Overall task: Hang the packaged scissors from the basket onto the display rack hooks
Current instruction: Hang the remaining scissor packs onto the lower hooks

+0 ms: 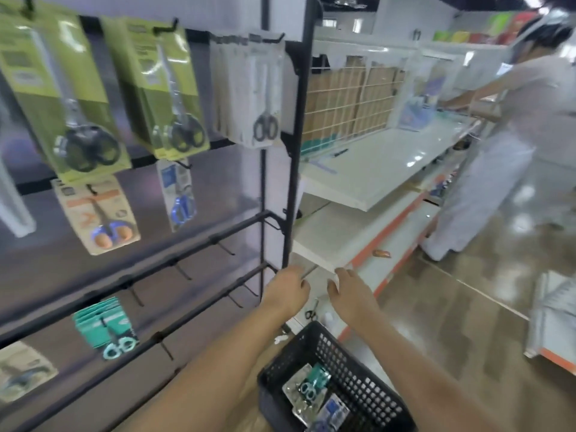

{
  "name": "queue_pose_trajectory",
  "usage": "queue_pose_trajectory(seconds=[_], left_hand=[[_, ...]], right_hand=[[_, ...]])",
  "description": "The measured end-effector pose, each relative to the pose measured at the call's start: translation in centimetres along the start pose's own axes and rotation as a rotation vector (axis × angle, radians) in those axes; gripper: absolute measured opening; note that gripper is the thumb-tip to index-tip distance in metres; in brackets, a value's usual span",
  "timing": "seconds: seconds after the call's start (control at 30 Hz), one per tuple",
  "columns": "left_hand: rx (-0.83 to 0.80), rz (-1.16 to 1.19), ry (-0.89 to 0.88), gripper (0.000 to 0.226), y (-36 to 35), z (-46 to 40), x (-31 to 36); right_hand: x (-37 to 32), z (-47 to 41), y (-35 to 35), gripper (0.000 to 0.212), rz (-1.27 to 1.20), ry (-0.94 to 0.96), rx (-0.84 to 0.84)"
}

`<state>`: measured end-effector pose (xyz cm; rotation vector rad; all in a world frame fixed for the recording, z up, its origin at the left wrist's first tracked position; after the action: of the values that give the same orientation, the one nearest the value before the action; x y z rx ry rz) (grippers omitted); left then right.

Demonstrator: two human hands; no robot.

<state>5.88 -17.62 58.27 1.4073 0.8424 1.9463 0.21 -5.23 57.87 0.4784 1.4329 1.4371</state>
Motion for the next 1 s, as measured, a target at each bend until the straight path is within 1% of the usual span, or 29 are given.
queue_pose_trajectory(seconds=[0.07,0.2,0.33,0.4,0.53,0.63,0.73,0.83,1.0], left_hand=[[-0.064,-0.011,0.007,0.024,-3.0,-0.6,1.2],[-0.172,-0.025,-0.019,0.04,-8.3,-1.1,3.7],[-0.248,-0.057,-0.052,0.035,-12.1,-2.1,5.6],[-0.271,-0.071,-0.071,0.038,-12.9,-2.6,6.6],[-0.3,-0.073,-0.127,0.035,-13.8,-4.4,7.9],[-0.328,-0.087,-0.147,0.034,-14.0,-6.4,7.9],[-0.349,-0.081,-0.177,0.033,-13.8,-8.6,7.4],[-0.378,-0.083,-0.221,0.033,-12.9,-11.2,6.8],[-0.414,-0.101,-0.309,0.034,-10.4,-15.1,5.9]], right_hand=[[3.0,1.1,-1.0,0.038,-0.013,-0.042,-0.034],[8.4,3.1,-2.8,0.036,-0.03,-0.128,-0.096],[12.2,4.5,-3.1,0.031,-0.045,-0.178,-0.104],[13.5,4.9,-2.6,0.029,-0.072,-0.207,-0.081],[14.8,4.5,-1.6,0.035,-0.096,-0.246,-0.044],[15.2,3.6,-1.6,0.036,-0.127,-0.279,-0.042],[15.4,2.0,-1.7,0.037,-0.141,-0.344,-0.004],[15.0,-0.1,-1.5,0.037,-0.177,-0.413,0.03],[13.7,-3.7,-2.0,0.038,-0.208,-0.487,0.04]])
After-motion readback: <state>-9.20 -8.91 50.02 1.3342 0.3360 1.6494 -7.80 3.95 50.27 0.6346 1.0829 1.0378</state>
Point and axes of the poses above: each hand's wrist, its own z-axis away from the middle knuckle, its own y-axis out of the back of the hand, x = y × z, the point moved 6 cm from there along -z, towards the middle knuckle, and after that the axes turned 14 degrees about -x, right-handed, at the moved point
